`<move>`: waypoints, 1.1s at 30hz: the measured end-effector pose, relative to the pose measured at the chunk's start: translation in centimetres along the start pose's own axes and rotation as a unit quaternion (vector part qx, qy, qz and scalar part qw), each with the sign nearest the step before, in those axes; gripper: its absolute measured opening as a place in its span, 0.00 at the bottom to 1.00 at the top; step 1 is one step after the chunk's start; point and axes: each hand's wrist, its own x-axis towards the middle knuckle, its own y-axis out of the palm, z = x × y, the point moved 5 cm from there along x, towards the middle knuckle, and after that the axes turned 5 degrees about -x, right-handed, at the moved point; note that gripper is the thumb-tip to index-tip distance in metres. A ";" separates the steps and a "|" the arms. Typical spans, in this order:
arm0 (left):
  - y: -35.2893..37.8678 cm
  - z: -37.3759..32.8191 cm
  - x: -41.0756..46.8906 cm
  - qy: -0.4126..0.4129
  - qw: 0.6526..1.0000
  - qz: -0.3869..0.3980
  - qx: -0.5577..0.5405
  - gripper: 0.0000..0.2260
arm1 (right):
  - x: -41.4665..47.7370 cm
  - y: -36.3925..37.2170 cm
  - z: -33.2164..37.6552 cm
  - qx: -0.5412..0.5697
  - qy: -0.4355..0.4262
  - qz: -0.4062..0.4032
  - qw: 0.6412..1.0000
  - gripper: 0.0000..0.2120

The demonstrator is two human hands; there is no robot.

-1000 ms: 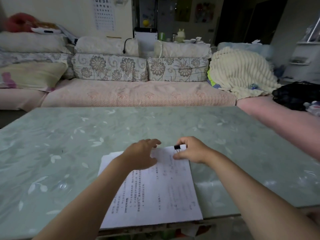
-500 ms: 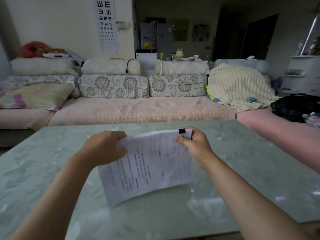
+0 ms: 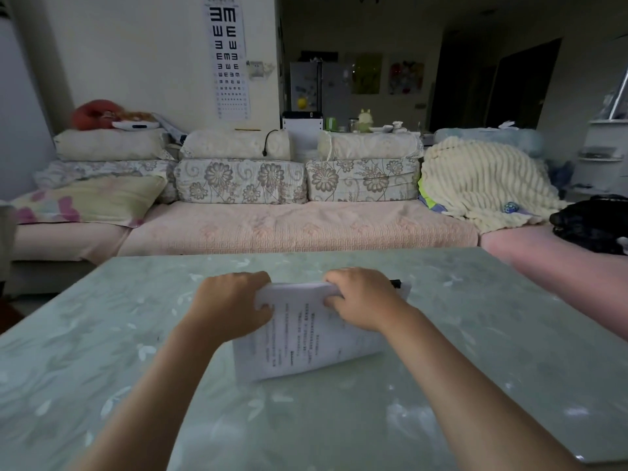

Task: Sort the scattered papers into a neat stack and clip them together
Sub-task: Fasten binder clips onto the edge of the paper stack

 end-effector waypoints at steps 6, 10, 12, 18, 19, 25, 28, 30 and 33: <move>2.5 2.5 -1.6 -0.173 0.902 -0.066 -0.391 0.11 | 1.2 0.2 2.7 -0.064 -0.030 -0.015 0.997 0.13; 4.0 2.0 -2.0 -0.217 0.802 -0.119 -0.544 0.21 | 2.3 0.8 5.2 -0.084 -0.036 -0.015 0.996 0.17; 4.7 2.5 -2.0 -0.237 0.776 -0.107 -0.574 0.18 | 2.7 0.8 5.2 -0.081 -0.035 -0.016 0.996 0.15; 5.0 3.5 -2.1 -0.241 0.821 -0.043 -0.516 0.08 | 3.4 1.1 5.6 -0.059 -0.063 -0.007 0.996 0.06; 4.5 4.0 -2.2 -0.234 0.843 -0.030 -0.484 0.09 | 3.5 1.0 5.9 -0.054 -0.069 -0.005 0.996 0.05; 0.7 3.8 -2.6 0.052 0.989 -0.137 -0.005 0.19 | 5.0 0.6 10.4 -0.053 -0.119 -0.039 0.991 0.08; 0.2 5.3 -2.8 0.002 0.994 -0.103 0.024 0.11 | 5.8 0.6 13.1 -0.040 -0.143 -0.063 0.987 0.06; -0.4 7.1 -3.3 -0.011 0.993 -0.110 0.039 0.10 | 6.4 0.5 13.6 -0.007 -0.137 -0.058 0.989 0.07; -1.4 9.8 -4.3 -0.038 0.991 -0.110 0.062 0.12 | 7.0 0.6 11.2 -0.033 -0.079 0.031 0.996 0.14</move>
